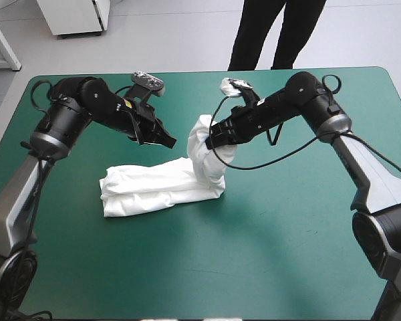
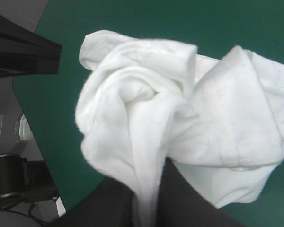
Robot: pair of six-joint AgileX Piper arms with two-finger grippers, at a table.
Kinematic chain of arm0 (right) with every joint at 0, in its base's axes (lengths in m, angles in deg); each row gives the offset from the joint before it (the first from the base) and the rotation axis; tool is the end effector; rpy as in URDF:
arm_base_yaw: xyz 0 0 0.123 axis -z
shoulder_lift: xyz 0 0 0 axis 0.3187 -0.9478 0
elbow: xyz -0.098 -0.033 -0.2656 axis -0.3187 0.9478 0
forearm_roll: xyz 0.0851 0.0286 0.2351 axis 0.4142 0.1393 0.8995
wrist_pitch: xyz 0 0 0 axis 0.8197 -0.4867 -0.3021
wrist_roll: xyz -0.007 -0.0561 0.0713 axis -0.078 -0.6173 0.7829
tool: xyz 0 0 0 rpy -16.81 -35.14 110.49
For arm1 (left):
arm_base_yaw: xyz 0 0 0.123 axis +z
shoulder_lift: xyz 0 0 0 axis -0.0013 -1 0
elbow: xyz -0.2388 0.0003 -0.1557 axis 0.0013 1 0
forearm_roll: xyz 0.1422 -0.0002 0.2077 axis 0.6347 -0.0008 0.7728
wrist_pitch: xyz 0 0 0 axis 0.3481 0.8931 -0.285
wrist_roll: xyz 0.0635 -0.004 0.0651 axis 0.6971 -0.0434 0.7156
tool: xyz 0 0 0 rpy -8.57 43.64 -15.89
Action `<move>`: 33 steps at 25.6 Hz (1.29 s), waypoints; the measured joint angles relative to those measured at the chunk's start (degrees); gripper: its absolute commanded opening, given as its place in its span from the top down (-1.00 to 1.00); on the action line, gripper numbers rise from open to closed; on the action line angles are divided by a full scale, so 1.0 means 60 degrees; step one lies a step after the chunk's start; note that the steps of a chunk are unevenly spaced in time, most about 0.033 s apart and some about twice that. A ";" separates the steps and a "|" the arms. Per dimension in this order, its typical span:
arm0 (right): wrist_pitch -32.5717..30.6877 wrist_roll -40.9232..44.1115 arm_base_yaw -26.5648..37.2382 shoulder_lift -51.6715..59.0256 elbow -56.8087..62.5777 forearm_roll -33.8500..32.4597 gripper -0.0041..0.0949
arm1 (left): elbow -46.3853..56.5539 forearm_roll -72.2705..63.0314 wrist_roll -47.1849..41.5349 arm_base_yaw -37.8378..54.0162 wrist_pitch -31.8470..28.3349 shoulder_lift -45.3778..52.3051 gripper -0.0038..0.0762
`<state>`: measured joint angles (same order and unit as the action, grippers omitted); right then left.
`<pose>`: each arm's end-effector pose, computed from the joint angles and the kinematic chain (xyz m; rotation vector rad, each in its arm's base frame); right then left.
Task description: Fold the cloth
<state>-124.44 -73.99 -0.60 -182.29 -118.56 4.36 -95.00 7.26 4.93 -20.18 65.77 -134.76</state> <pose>0.3525 0.1901 0.3507 -0.7293 2.4550 1.1269 0.3126 -0.1459 0.3966 0.8645 2.4436 -0.4586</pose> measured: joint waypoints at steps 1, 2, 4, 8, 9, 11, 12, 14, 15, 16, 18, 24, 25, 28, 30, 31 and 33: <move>0.0134 0.0000 -0.0302 0.0000 0.0000 0.0000 0.95 | 0.0000 0.0012 -0.0057 0.0000 0.0023 0.0320 0.96; 0.0273 0.0000 -0.0548 0.0000 0.0000 0.0000 0.95 | 0.0000 0.0012 -0.0113 0.0000 0.0050 0.0549 0.96; 0.0657 -0.0036 -0.0982 -0.0010 0.0000 0.0012 0.95 | 0.0000 0.0036 -0.0201 0.0000 0.0095 0.1029 0.96; 0.0896 -0.0247 -0.1583 -0.0479 -0.0007 0.0418 0.95 | 0.0000 0.0334 -0.0462 0.0000 0.0157 0.1717 0.96; 0.0938 -0.0350 -0.1718 -0.0653 -0.0018 0.0555 0.95 | 0.0000 0.0393 -0.0523 0.0000 0.0160 0.1810 0.96; 0.0989 -0.0442 -0.1924 -0.0917 -0.0074 0.0683 0.95 | 0.0000 0.0487 -0.0610 0.0000 0.0160 0.1900 0.96; 0.1038 -0.0474 -0.2040 -0.1064 -0.0147 0.0730 0.95 | 0.0000 0.0538 -0.0656 0.0000 0.0160 0.1956 0.96; 0.1079 -0.0518 -0.2246 -0.1319 -0.0365 0.0789 0.95 | 0.0000 0.0572 -0.0717 0.0000 0.0169 0.1999 0.96; 0.1086 -0.0534 -0.2337 -0.1457 -0.0505 0.0827 0.95 | 0.0000 0.0581 -0.0750 0.0000 0.0169 0.2034 0.96; 0.1101 -0.0543 -0.2411 -0.1597 -0.0622 0.0837 0.95 | 0.0000 0.0581 -0.0752 0.0000 0.0169 0.2061 0.96; 0.1101 -0.0613 -0.2544 -0.1865 -0.0956 0.0866 0.95 | 0.0000 0.0589 -0.0779 0.0000 0.0169 0.2104 0.96; 0.1007 -0.0812 -0.2746 -0.2649 -0.2003 0.0888 0.60 | 0.0000 0.0609 -0.0858 0.0000 0.0169 0.2255 0.96; 0.0966 -0.0821 -0.2741 -0.2769 -0.2131 0.0888 0.48 | 0.0000 0.0609 -0.0858 0.0000 0.0169 0.2280 0.96; 0.0816 -0.0821 -0.2760 -0.3182 -0.2487 0.0907 0.15 | 0.0000 0.0609 -0.0872 0.0000 0.0169 0.2381 0.96; 0.0756 -0.0821 -0.2779 -0.3443 -0.2651 0.1063 -0.09 | 0.0000 0.0609 -0.0888 0.0000 0.0169 0.2453 0.96; 0.0755 -0.0821 -0.2787 -0.3491 -0.2680 0.1143 -0.11 | 0.0000 0.0609 -0.0888 0.0000 0.0169 0.2475 0.96; 0.0763 -0.0821 -0.2821 -0.3529 -0.2807 0.1273 -0.11 | 0.0000 0.0616 -0.0888 0.0000 0.0169 0.2500 0.96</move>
<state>-119.86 -78.91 -17.52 -203.47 -135.40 11.99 -95.00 10.95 -0.39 -20.18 66.78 -119.75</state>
